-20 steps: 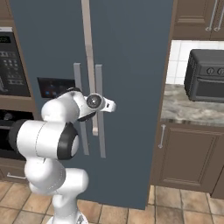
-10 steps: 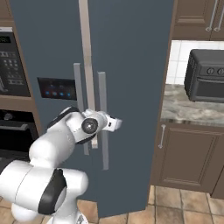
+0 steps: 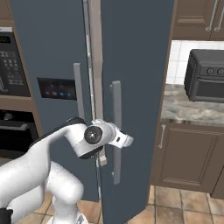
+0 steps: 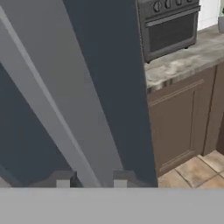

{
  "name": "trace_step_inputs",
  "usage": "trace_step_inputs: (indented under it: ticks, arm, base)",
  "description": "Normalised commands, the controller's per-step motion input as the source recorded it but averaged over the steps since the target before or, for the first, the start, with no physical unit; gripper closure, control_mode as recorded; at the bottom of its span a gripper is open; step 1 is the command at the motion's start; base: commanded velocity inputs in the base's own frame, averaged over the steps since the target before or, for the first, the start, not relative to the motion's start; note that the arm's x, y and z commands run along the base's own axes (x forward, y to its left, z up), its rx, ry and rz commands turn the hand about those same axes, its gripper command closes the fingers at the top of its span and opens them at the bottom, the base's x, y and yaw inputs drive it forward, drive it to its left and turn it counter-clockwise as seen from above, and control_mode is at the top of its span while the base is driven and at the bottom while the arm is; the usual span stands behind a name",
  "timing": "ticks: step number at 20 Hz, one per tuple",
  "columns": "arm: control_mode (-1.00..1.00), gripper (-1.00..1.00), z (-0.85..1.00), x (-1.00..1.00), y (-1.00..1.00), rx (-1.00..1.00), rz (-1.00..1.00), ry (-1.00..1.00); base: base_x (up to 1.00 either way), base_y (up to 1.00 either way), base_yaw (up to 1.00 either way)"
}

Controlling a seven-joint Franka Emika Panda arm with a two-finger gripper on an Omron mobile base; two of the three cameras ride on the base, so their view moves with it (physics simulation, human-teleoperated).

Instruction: Open the fridge, remove the kiwi, eggplant, and chicken drumstick, and place them on any counter.

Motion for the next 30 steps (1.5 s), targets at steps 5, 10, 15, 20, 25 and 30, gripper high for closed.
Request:
trace_step_inputs:
  ticks: [5, 10, 15, 20, 25, 30]
  arm:
    - [-1.00, 1.00, -0.01, -1.00, -0.86, 0.05, -0.20, 0.14]
    - [-1.00, 1.00, -0.19, -1.00, -0.73, 0.00, -0.12, 0.06]
    - [-1.00, -1.00, -0.06, -0.18, -0.13, 0.00, 0.00, 0.00]
    - [-1.00, -1.00, 0.37, -0.41, 0.28, 0.00, 0.00, 0.00]
    - [-1.00, -1.00, 0.98, -0.15, 0.50, -0.06, -0.07, 0.34]
    - [-1.00, -1.00, 0.71, -0.02, 0.72, -0.12, -0.22, 0.42]
  base:
    - [0.00, 0.00, 0.00]
    - [0.00, 0.00, 0.00]
    - [0.00, 0.00, 0.00]
    - [0.00, 0.00, 0.00]
    - [0.00, 0.00, 0.00]
    - [0.00, 0.00, 0.00]
